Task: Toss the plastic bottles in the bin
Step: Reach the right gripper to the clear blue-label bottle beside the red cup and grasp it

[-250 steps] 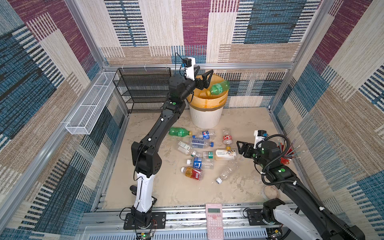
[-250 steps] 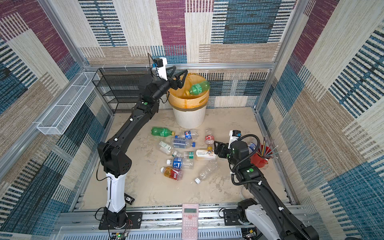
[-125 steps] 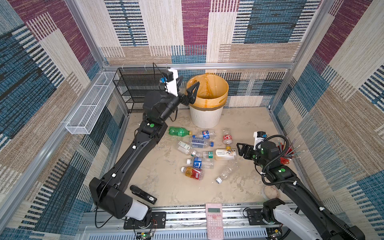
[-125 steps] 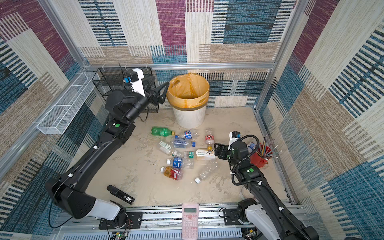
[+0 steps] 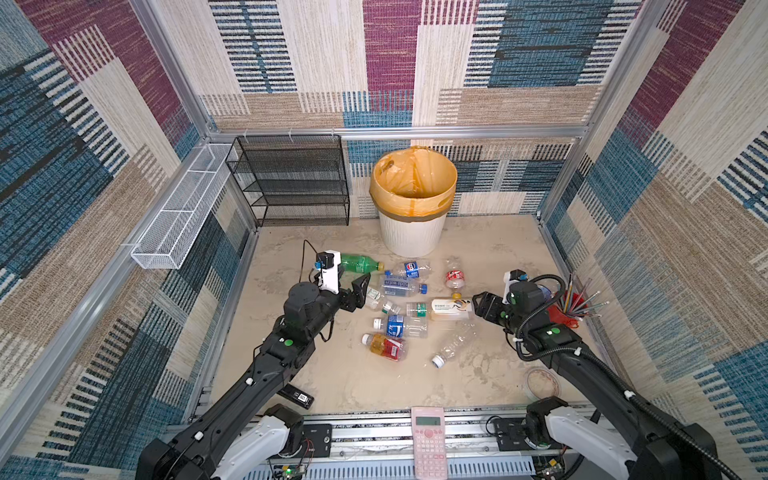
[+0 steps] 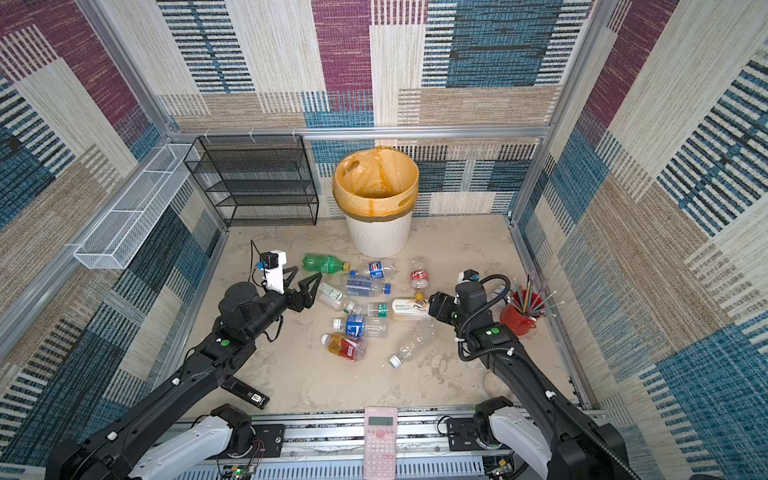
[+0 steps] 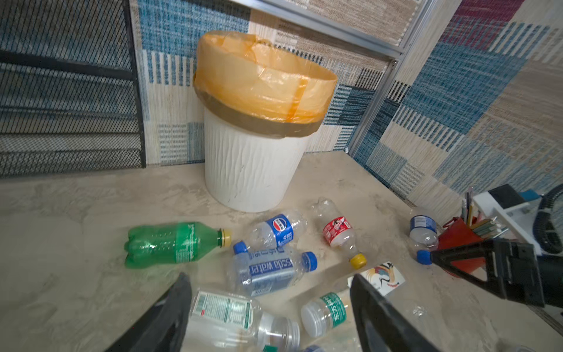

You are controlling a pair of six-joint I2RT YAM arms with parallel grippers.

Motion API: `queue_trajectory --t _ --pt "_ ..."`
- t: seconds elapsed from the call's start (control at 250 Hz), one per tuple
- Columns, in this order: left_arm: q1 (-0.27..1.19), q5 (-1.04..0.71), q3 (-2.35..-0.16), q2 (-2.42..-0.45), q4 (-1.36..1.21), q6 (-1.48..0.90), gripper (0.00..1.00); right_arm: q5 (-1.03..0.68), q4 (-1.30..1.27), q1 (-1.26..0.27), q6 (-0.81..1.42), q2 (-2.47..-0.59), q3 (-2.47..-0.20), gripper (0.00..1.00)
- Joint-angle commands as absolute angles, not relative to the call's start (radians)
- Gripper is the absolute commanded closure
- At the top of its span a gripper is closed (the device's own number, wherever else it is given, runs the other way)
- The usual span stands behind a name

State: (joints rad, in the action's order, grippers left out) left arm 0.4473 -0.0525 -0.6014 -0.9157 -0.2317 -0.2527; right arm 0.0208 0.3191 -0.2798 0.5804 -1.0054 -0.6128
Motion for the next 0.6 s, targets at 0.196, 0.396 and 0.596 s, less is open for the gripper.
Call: queue_trajectory --t 0.196,0.396,0.596 --pt "0.446 0.005 -0.572 -0.835 -0.035 -0.375 0.21 0.352 0.557 -0.279 0.62 -1.29 -0.874 0.21" --pt "0.446 -0.028 -0.573 -0.836 0.016 -0.459 0.23 0.506 0.655 -0.273 0.616 -1.486 -1.048 0.21" --pt "0.446 -0.067 -0.567 -0.828 0.038 -0.502 0.25 0.594 0.736 -0.254 0.624 -1.675 -1.203 0.2"
